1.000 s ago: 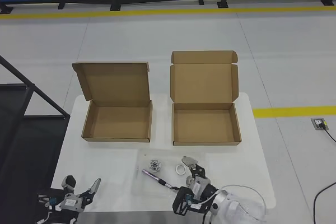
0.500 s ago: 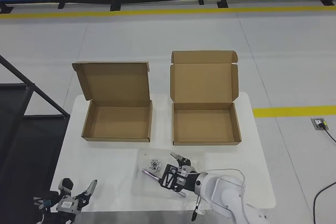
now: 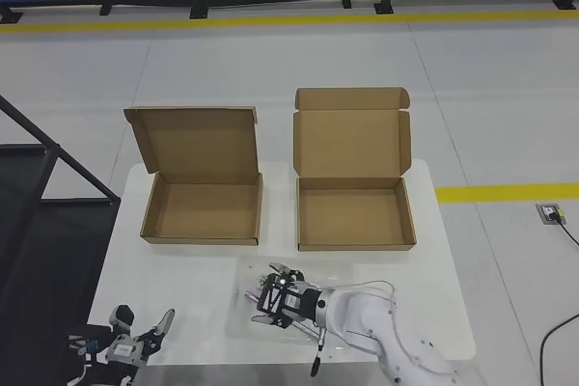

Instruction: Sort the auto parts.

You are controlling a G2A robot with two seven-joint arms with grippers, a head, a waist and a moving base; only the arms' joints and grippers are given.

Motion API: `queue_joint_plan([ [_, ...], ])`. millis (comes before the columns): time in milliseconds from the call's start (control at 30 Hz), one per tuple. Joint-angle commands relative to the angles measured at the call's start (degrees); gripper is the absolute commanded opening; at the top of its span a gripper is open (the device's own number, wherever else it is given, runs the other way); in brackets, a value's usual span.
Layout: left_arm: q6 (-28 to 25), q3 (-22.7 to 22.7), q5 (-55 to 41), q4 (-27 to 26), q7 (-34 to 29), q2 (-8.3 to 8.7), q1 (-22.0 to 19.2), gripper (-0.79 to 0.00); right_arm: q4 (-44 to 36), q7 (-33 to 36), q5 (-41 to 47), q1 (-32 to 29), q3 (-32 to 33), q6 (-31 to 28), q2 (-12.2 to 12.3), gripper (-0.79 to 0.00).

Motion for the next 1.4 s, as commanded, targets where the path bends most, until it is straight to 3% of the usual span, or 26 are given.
queue_joint_plan([
  [0,-0.2,0.8,0.2,0.5,-0.1,-0.11,-0.4,0.0,4.8,-1.9,3.9,2.1,-1.3,0.1,-1.0,0.0],
  [100,0.3,1.9,0.8,0.9,-1.1,-0.25,-1.0,0.0,8.3,-0.4,6.2,4.3,-4.0,1.0,-2.3,0.0],
  [367,0.8,2.1,0.9,0.9,-1.5,-0.29,-1.2,0.0,8.2,-0.4,5.9,4.3,-3.9,1.7,-2.2,0.0],
  [533,2.0,3.9,6.0,0.5,-1.1,-0.39,-1.5,0.0,4.2,2.9,-0.6,1.3,-4.6,14.9,-2.6,0.0],
  [800,3.1,6.8,9.8,2.0,-2.1,-0.69,-3.5,0.0,0.5,12.3,-5.0,-2.2,-5.5,24.3,-3.1,0.0],
  [1100,2.4,9.1,13.5,3.8,-2.5,-0.85,-5.2,0.0,4.3,16.8,-0.5,0.8,-5.2,23.9,-4.6,0.0],
  [1367,5.7,12.9,17.2,7.0,-2.2,-1.41,-8.4,0.0,6.3,17.3,-0.1,1.9,-5.6,22.2,-5.4,0.0],
])
